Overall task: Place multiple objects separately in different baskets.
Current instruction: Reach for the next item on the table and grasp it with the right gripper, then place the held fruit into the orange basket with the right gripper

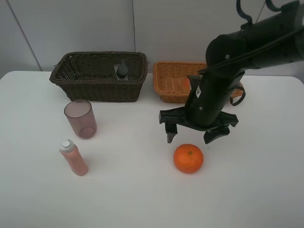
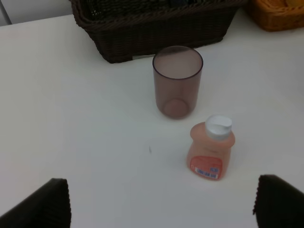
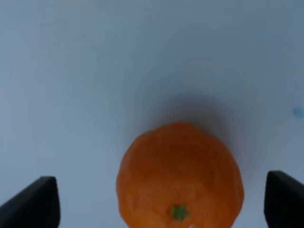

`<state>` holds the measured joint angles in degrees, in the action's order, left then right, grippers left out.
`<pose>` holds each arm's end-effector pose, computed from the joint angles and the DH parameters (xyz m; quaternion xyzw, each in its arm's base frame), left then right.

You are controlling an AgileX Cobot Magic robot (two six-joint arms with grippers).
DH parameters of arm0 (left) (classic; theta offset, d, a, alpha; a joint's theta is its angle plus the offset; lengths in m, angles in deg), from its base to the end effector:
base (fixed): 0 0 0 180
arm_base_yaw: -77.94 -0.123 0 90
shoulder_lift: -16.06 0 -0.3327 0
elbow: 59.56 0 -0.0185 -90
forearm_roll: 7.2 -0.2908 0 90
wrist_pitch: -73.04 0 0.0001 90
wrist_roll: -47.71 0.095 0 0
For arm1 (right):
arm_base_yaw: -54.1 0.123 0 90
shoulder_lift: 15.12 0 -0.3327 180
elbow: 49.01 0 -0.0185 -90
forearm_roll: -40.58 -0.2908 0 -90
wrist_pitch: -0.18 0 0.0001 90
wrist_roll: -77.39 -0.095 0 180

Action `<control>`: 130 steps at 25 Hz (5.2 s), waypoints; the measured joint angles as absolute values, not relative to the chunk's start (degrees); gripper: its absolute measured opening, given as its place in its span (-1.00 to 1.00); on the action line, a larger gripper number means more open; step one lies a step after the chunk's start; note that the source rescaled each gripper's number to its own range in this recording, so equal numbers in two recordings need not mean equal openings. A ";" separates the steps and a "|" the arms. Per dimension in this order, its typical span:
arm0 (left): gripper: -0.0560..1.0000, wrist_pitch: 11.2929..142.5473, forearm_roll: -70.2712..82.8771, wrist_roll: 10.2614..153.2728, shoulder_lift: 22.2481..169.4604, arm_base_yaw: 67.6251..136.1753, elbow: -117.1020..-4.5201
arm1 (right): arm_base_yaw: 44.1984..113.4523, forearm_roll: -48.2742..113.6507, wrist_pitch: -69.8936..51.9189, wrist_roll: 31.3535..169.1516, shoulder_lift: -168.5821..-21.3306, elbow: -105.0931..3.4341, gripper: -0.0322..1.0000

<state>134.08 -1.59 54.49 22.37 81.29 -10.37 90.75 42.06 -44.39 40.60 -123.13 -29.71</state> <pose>-0.0172 -0.0071 0.2973 0.0774 0.8460 -0.0331 0.5265 0.2888 0.2127 0.1838 -0.0073 0.9974 0.0346 0.0625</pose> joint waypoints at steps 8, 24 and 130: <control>1.00 134.08 -1.59 54.49 22.37 81.29 -10.37 | 90.75 42.17 -42.60 37.04 -123.19 -27.75 0.79; 1.00 134.08 -1.59 54.49 22.37 81.29 -10.37 | 91.42 42.48 -38.16 34.30 -123.48 -24.76 0.79; 1.00 134.08 -1.59 54.49 22.37 81.29 -10.37 | 78.71 54.18 -42.66 57.51 -153.33 -78.19 0.29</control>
